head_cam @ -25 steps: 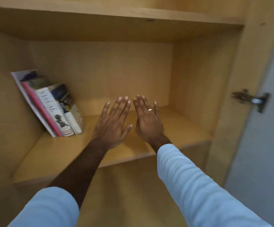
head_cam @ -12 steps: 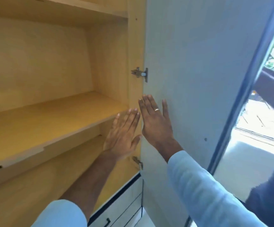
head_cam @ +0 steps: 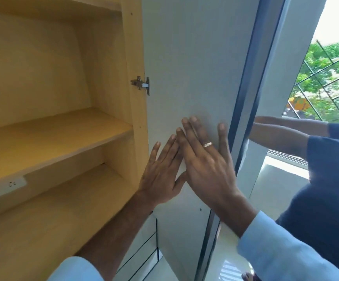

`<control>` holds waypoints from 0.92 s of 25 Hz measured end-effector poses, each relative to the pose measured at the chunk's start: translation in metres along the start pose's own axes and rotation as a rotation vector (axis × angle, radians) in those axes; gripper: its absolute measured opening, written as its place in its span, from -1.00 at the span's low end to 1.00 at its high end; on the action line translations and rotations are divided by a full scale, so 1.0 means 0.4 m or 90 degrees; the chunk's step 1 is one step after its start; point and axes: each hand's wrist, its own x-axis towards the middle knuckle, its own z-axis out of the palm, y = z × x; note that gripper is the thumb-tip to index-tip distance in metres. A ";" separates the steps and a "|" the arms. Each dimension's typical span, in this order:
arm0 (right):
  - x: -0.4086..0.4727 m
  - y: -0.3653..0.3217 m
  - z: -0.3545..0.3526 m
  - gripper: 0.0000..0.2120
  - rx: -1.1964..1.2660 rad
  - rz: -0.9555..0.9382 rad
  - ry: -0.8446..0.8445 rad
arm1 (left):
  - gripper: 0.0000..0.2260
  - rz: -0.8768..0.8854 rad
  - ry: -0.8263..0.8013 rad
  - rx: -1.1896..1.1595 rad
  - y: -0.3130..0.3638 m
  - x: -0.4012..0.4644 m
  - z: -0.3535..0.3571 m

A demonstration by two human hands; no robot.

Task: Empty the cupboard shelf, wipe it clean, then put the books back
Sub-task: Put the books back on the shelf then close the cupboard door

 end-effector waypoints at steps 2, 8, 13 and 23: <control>-0.016 0.045 0.014 -0.53 0.015 -0.005 0.078 | -0.38 -0.019 -0.007 0.005 0.029 0.004 0.007; -0.011 0.073 0.068 -0.47 0.119 -0.096 0.247 | -0.40 -0.081 -0.002 0.020 0.038 -0.012 -0.011; 0.035 -0.118 0.026 -0.59 0.311 -0.106 0.226 | -0.43 -0.209 0.006 0.080 -0.030 -0.126 -0.081; 0.229 -0.492 0.023 -0.53 0.416 -0.311 0.286 | -0.42 -0.508 -0.090 0.326 -0.279 -0.455 -0.361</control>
